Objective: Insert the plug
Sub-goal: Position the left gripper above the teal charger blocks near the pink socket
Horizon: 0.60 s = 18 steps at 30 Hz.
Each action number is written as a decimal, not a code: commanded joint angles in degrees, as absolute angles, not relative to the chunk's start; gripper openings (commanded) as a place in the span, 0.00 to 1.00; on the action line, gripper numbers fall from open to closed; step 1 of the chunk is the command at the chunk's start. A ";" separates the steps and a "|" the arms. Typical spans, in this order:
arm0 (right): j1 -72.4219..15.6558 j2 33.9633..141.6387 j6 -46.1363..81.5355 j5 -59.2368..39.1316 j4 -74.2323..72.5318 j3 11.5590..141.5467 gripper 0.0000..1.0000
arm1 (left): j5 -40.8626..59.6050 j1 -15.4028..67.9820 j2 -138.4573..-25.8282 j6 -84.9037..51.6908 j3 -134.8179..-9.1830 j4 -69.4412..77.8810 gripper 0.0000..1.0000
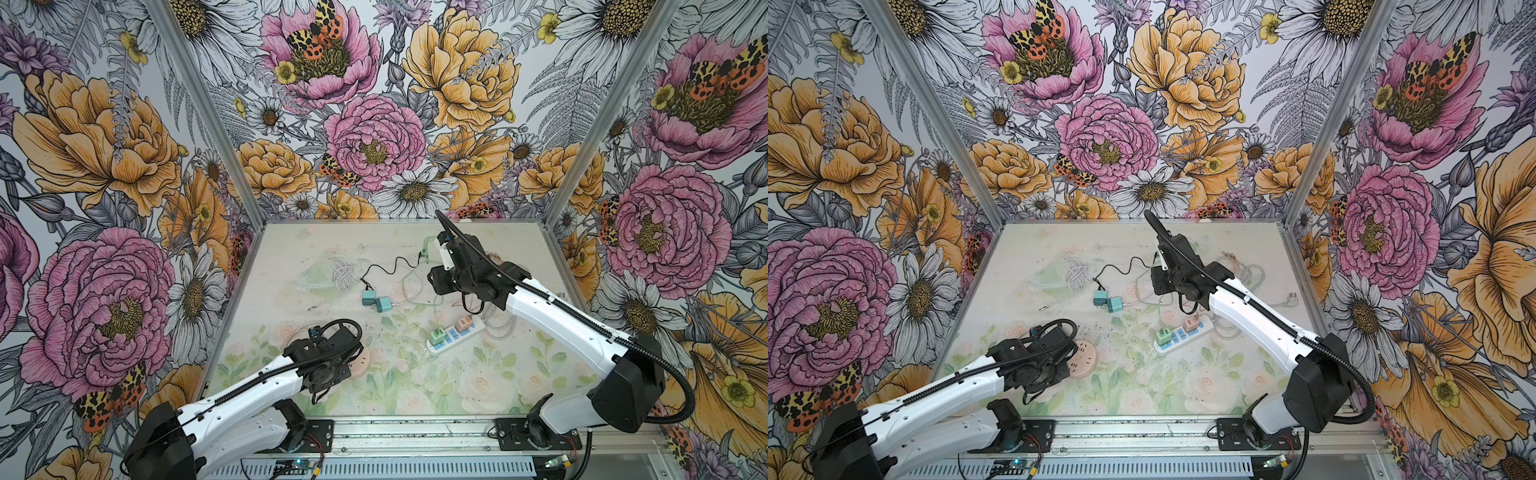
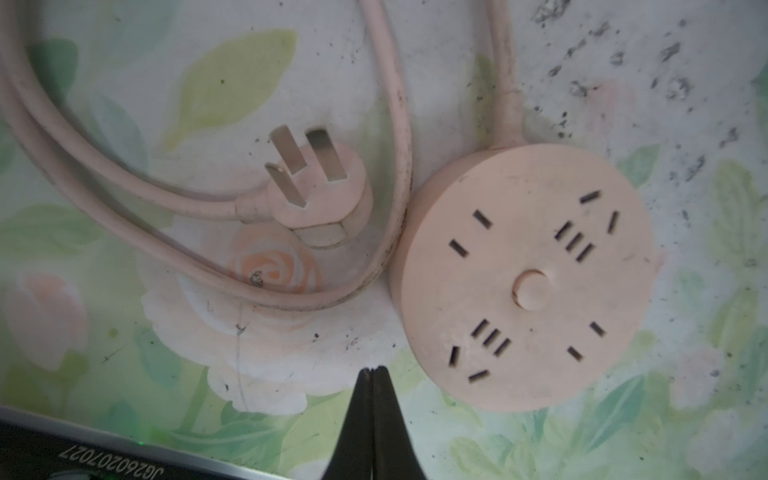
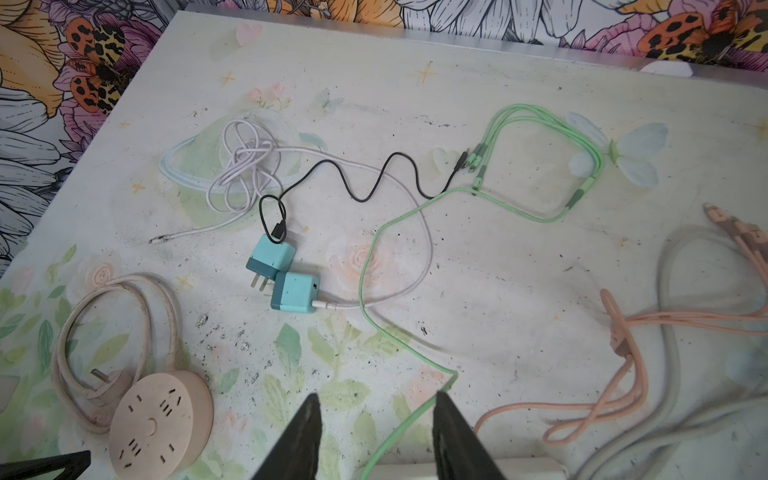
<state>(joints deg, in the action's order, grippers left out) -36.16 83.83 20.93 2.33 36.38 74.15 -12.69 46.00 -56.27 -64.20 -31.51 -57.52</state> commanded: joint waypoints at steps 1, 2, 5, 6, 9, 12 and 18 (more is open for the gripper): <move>-35.78 83.89 19.80 2.77 34.78 75.49 0.45 | -12.68 45.55 -57.66 -64.71 -29.83 -51.88 0.00; -35.69 83.90 19.70 2.81 34.81 75.50 0.45 | -12.40 45.42 -58.48 -64.35 -29.64 -50.48 0.00; -35.53 83.58 19.60 2.73 34.80 75.50 0.46 | -12.79 45.35 -61.08 -63.25 -29.78 -48.11 0.00; -35.48 83.52 19.55 2.51 34.80 75.50 0.46 | -12.96 45.07 -61.86 -62.66 -29.99 -47.33 0.00; -35.00 83.50 19.60 1.87 34.81 75.44 0.47 | -12.75 44.19 -63.96 -60.92 -30.32 -44.19 0.00; -34.52 83.58 20.03 1.11 34.89 75.36 0.47 | -13.24 43.90 -66.58 -59.64 -31.94 -41.92 0.00; -33.09 83.07 20.43 -0.03 34.89 74.24 0.48 | -13.85 43.55 -72.17 -56.69 -36.53 -39.52 0.00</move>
<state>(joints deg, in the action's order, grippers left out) -33.76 83.83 20.27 1.02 36.34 74.15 -12.67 44.29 -70.63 -59.35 -33.76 -44.10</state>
